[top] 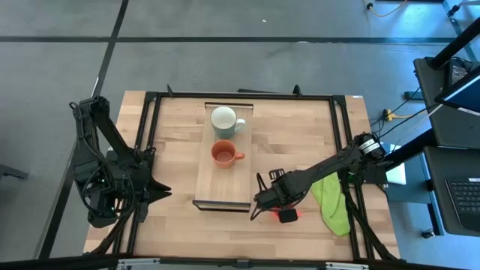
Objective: Stack small to large cups/mugs on shelf
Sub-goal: Put the orange mug on the shelf
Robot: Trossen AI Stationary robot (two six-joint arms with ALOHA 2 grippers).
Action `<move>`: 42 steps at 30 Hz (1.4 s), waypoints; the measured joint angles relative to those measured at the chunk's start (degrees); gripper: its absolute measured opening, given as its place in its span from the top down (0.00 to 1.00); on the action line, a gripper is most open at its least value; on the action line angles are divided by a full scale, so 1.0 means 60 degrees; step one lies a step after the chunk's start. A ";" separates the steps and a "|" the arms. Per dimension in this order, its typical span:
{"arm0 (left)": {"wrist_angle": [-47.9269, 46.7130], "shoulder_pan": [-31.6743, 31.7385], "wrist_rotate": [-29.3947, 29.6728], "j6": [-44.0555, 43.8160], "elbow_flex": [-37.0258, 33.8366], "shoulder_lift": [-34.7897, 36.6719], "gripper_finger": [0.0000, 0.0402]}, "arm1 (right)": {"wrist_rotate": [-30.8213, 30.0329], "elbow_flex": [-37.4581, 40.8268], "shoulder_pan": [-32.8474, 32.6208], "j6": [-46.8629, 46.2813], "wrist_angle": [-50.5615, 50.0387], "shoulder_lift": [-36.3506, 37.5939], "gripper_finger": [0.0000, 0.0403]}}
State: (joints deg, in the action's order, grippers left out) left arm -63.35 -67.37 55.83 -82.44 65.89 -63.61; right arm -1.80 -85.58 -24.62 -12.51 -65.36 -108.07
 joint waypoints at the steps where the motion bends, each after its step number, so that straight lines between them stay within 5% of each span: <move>1: 0.0000 0.0000 0.0000 0.0014 0.0000 0.0000 0.83 | 0.0000 -0.0062 0.0000 0.0044 -0.0004 0.0000 0.80; 10: 0.0002 0.0000 0.0000 0.0050 0.0000 0.0000 0.83 | -0.0727 -0.1394 -0.0009 -0.0555 -0.1406 0.0007 0.65; 16: 0.0000 0.0000 0.0000 0.0083 0.0000 0.0000 0.83 | -0.1633 -0.2467 -0.0233 -0.4597 -0.4191 0.0040 0.64; 30: 0.0145 0.0004 -0.0862 0.0266 0.0004 0.0033 0.83 | -0.0025 -0.2218 -0.1581 -1.3350 -0.3275 0.0208 0.64; 38: 0.0902 0.0004 -0.0946 0.0581 0.0007 0.0266 0.83 | -0.1239 -0.1723 -0.1734 -1.5224 -0.2503 0.0219 0.64; 42: 0.0890 -0.0018 -0.1171 0.0816 0.0007 0.0266 0.83 | -0.0719 -0.0432 -0.1727 -1.5426 -0.2234 0.0215 0.64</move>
State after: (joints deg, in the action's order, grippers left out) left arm -58.01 -67.48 48.81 -77.54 65.93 -62.02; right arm -6.12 -88.18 -34.98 -105.07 -78.77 -106.78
